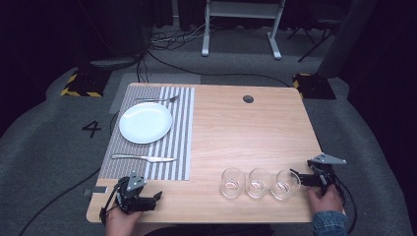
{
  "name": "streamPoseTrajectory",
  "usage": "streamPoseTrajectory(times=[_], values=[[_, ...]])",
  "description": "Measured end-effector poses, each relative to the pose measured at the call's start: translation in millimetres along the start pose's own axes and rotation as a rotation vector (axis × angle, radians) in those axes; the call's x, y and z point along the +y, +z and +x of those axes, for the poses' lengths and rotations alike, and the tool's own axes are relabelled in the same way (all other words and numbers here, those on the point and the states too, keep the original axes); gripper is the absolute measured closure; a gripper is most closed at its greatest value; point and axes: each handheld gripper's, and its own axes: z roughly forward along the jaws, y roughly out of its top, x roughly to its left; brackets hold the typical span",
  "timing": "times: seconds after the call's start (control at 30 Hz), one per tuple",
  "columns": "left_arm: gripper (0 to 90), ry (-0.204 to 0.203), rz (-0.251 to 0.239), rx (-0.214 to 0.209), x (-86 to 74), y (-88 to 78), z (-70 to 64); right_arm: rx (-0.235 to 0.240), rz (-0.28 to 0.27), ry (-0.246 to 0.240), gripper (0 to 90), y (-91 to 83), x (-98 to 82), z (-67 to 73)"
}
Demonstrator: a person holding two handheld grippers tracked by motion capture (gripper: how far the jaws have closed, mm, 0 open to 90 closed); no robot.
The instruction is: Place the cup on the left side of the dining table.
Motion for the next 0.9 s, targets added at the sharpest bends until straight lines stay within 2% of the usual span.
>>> streamPoseTrajectory(times=[0.03, 0.1, 0.13, 0.17, 0.27, 0.43, 0.53, 0.6, 0.67, 0.77, 0.9], values=[[15.0, -0.009, -0.008, -0.015, 0.4, -0.8, 0.5, 0.000, 0.000, 0.000, 12.8, 0.0, 0.0, 0.0], [15.0, -0.013, -0.021, -0.017, 1.0, -2.1, 0.6, 0.000, 0.000, 0.000, 12.8, 0.0, 0.0, 0.0], [15.0, -0.010, -0.032, -0.016, 2.1, -4.2, 0.4, 0.000, 0.000, 0.000, 12.8, 0.0, 0.0, 0.0], [15.0, -0.006, -0.064, -0.020, 4.6, -8.7, -0.7, 0.000, 0.000, 0.000, 12.8, 0.0, 0.0, 0.0], [15.0, 0.001, -0.087, -0.028, 7.8, -12.9, -2.1, 0.000, 0.000, 0.000, 12.8, 0.0, 0.0, 0.0], [15.6, -0.023, -0.081, -0.046, 15.7, -21.0, -5.0, 0.000, 0.000, 0.001, 12.8, 0.0, 0.0, 0.0], [16.1, -0.008, -0.108, -0.037, 19.9, -27.9, -8.5, 0.000, 0.000, 0.000, 12.8, 0.0, 0.0, 0.0], [16.5, 0.009, -0.164, 0.006, 22.1, -35.2, -12.3, 0.000, 0.000, 0.001, 12.8, 0.0, 0.0, 0.1], [16.5, 0.020, -0.212, 0.022, 24.0, -40.4, -15.5, 0.000, 0.000, 0.001, 12.8, 0.0, 0.0, 0.1], [16.5, 0.028, -0.255, 0.001, 29.5, -47.1, -19.6, 0.000, 0.000, 0.000, 12.8, 0.0, 0.0, 0.0], [16.5, 0.045, -0.252, -0.014, 37.3, -50.5, -23.8, 0.000, 0.000, 0.000, 12.8, 0.0, 0.0, 0.0]])
